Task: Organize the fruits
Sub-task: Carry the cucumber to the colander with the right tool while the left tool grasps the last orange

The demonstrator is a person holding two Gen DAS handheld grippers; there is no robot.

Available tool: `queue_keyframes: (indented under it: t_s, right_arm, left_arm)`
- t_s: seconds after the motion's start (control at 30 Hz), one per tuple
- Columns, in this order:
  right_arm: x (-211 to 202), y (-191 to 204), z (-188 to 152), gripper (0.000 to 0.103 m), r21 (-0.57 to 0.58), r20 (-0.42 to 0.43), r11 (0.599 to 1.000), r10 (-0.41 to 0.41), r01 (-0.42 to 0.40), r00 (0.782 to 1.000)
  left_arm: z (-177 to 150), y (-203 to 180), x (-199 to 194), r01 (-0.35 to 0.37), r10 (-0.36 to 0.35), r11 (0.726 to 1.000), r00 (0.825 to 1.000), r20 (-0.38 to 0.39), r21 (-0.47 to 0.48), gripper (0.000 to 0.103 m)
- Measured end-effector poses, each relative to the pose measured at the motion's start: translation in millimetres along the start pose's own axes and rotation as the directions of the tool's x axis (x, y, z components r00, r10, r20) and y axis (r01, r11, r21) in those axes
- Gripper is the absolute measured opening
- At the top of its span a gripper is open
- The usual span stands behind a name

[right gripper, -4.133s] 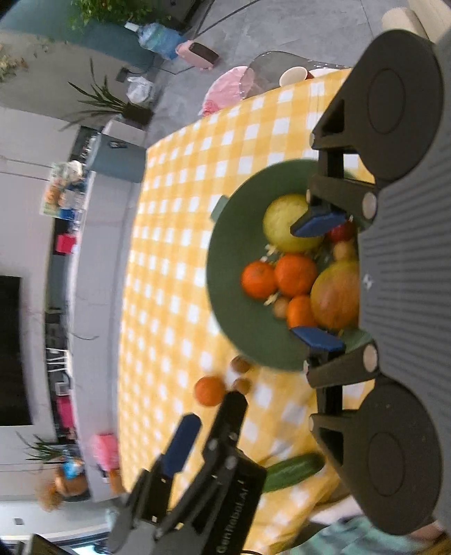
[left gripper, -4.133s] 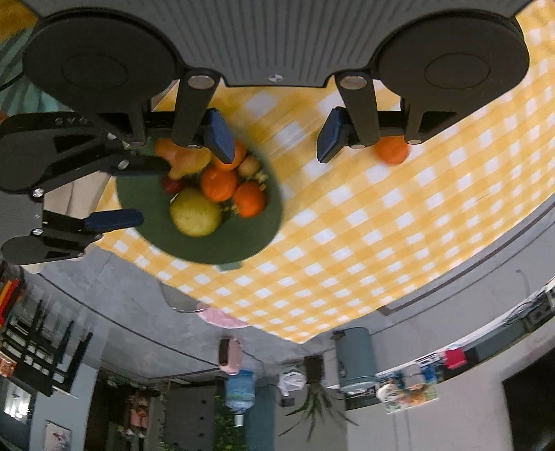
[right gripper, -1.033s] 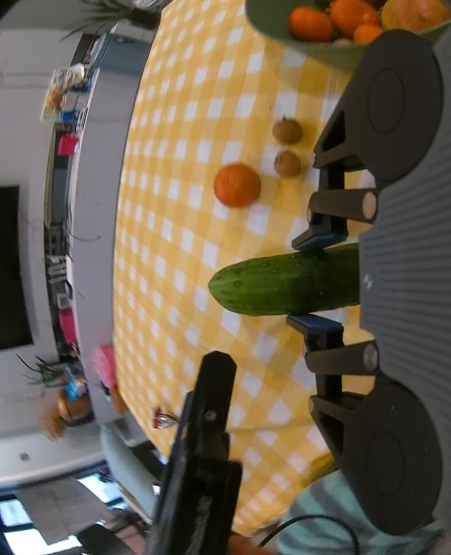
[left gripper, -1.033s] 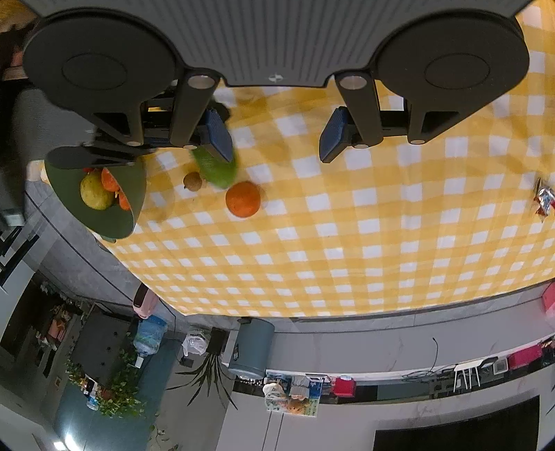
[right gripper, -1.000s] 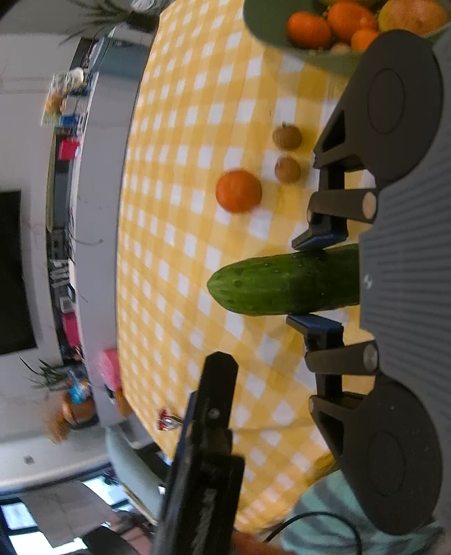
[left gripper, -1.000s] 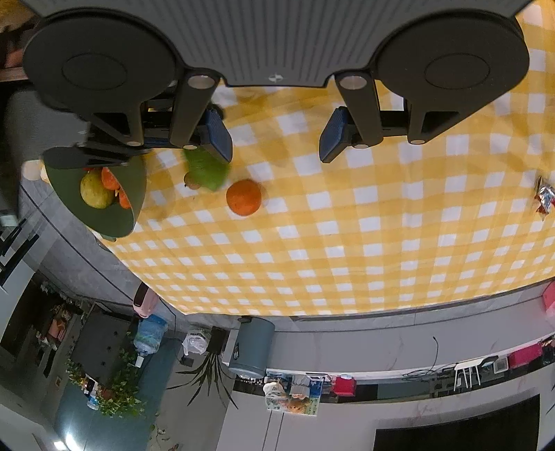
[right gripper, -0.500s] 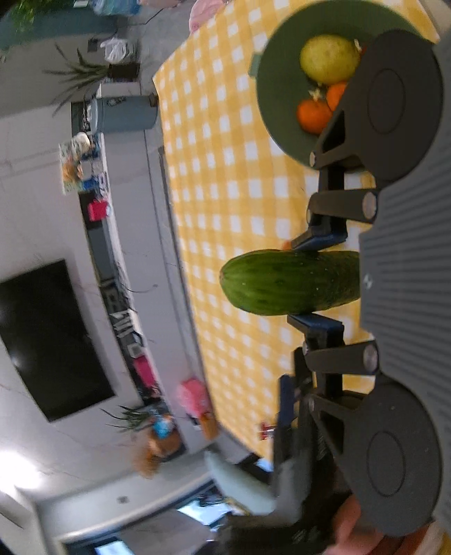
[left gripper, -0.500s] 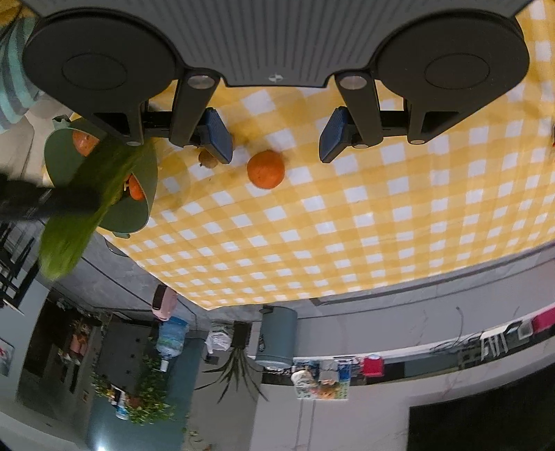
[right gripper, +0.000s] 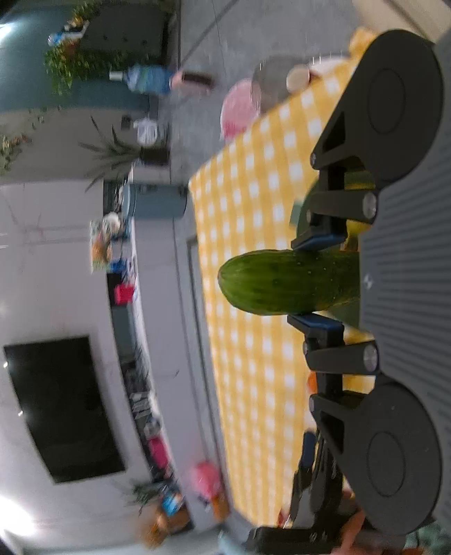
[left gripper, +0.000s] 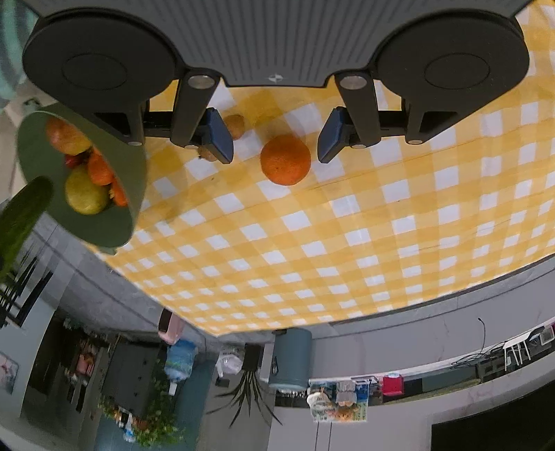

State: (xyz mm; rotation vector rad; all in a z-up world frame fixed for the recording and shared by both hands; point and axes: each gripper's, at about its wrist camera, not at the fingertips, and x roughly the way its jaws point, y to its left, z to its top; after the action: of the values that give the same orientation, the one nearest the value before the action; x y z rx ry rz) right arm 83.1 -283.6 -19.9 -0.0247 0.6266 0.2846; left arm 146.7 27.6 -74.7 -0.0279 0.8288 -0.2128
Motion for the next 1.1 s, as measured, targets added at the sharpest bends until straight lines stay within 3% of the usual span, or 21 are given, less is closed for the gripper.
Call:
queue_keyframes:
  t_s: [0.1,0.23,0.43,0.63,0.87,1.0,1.1]
  right_arm:
    - [8.4,-8.7,-0.5,0.035,-0.06,-0.047,0.996,-0.068,0.066,0.997]
    - [21.2,-11.3,-9.3,0.035,-0.094,-0.103,0.992,-0.099,0.089,0.99]
    - [27.7,-20.6,-8.4,0.036,0.071,-0.161,0.997,0.026,-0.015,0.987]
    - [40.7,-25.9,-4.1,0.036,0.266,-0.187,0.953,0.197,-0.143,0.962]
    - [70.3,-33.4,-11.8,0.036,0.385,-0.232,0.913,0.238,-0.135,0.943]
    - [84.9,-46.2,-15.6,0.036,0.481,-0.22,0.868,0.258,-0.126,0.941]
    - [93.8,-59.0,-20.6,0.036,0.574,-0.205,0.811,0.278,-0.115,0.939]
  left_arm:
    - [0.7,-0.7,13.8,-0.014,0.015,1.0,1.0,-0.027,0.021,0.064]
    - [1.5,0.9,27.1,-0.009,0.01,1.0,0.999,-0.047,0.029,0.064]
    - [1.4,4.5,42.1,-0.006,0.009,0.999,0.997,-0.073,0.035,0.06]
    - [2.5,6.8,48.7,0.014,-0.013,1.0,0.997,-0.08,0.017,0.06]
    - [4.5,8.0,54.4,0.011,-0.008,1.0,0.996,-0.089,0.028,0.059]
    - [5.7,7.0,61.3,-0.004,0.007,0.999,0.995,-0.102,0.032,0.059]
    - [6.5,5.7,66.9,-0.02,0.025,0.999,0.993,-0.118,0.042,0.06]
